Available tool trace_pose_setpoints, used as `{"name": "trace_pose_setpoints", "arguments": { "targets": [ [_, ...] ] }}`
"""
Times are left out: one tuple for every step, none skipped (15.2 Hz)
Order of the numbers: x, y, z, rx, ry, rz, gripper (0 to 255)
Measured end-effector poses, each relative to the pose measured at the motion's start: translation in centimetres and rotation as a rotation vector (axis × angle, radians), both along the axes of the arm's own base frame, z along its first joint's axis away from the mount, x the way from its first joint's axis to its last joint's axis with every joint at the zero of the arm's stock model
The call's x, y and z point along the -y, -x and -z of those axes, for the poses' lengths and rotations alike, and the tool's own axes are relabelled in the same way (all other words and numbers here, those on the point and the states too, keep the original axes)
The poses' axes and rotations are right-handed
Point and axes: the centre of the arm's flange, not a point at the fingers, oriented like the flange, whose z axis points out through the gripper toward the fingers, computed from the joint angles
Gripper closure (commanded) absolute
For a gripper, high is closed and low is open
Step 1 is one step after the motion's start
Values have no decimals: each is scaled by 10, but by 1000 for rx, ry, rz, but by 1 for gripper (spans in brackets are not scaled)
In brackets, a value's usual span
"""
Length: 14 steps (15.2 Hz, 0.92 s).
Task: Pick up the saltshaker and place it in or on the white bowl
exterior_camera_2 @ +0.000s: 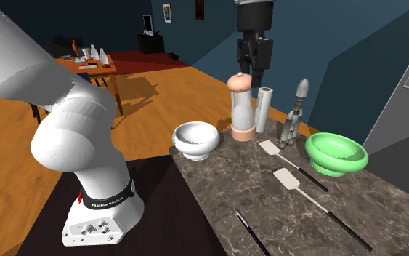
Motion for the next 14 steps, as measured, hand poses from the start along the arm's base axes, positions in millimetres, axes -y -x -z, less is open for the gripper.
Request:
{"name": "trace_pose_setpoints", "arguments": {
  "targets": [
    [-11, 7, -6, 1, 0, 0, 255],
    [-22, 12, -12, 0, 0, 0, 255],
    [-34, 18, -15, 0, 0, -1, 255],
    [-46, 22, -17, 0, 0, 0, 255],
    [-55, 27, -20, 0, 0, 0, 255],
    [-64, 34, -22, 0, 0, 0, 255],
    [-76, 42, -28, 1, 0, 0, 255],
    [-86, 48, -37, 1, 0, 0, 255],
    [-97, 54, -41, 1, 0, -1, 255],
    [-111, 59, -44, 1, 0, -1, 255],
    [-120, 63, -47, 0, 0, 0, 255],
    [-130, 68, -51, 0, 0, 0, 255],
    [-142, 78, -52, 0, 0, 0, 255],
    [-154, 84, -57, 0, 0, 0, 255]
  ]
}}
